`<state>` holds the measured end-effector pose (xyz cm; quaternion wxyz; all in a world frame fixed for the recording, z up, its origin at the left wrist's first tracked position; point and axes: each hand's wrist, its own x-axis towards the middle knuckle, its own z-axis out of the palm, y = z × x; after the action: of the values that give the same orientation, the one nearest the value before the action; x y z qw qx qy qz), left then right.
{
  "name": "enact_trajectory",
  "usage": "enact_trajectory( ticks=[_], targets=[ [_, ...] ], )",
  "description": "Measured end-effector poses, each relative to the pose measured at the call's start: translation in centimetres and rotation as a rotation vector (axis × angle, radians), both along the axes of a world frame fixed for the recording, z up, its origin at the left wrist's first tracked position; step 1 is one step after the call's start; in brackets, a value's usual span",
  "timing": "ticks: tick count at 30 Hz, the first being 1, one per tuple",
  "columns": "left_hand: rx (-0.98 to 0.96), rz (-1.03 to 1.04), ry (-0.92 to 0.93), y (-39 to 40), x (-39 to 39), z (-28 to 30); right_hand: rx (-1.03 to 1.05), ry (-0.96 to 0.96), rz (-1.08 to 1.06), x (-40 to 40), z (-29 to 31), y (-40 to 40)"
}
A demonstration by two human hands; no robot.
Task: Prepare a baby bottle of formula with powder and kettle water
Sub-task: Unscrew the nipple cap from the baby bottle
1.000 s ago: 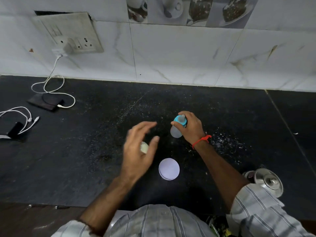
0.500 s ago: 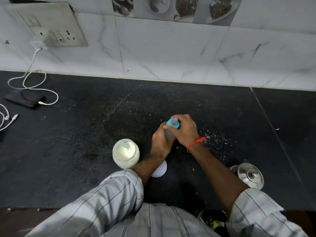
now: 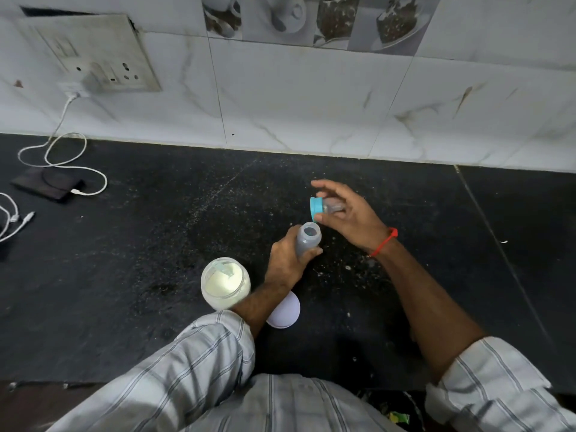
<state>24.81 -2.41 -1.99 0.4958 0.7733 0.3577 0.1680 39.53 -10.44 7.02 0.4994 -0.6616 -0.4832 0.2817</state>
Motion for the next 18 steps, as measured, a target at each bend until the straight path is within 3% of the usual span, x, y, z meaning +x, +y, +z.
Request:
enact_trajectory(
  ticks=[4, 9, 15, 18],
  targets=[
    [0.025, 0.003, 0.038, -0.1, 0.2, -0.4, -0.007, -0.108, -0.196, 0.2, -2.6, -2.9],
    [-0.045, -0.001, 0.068, -0.6, 0.0, 0.1, 0.082, 0.054, -0.422, -2.5, -6.5, -6.8],
    [0.041, -0.026, -0.042, -3.2, -4.0, 2.5, -0.035, -0.180, -0.412, -3.5, -11.3, -8.1],
    [0.086, -0.024, -0.150, -4.2, -7.3, 4.4, -0.088, -0.190, -0.441, -3.2, -12.1, -8.1]
  ],
)
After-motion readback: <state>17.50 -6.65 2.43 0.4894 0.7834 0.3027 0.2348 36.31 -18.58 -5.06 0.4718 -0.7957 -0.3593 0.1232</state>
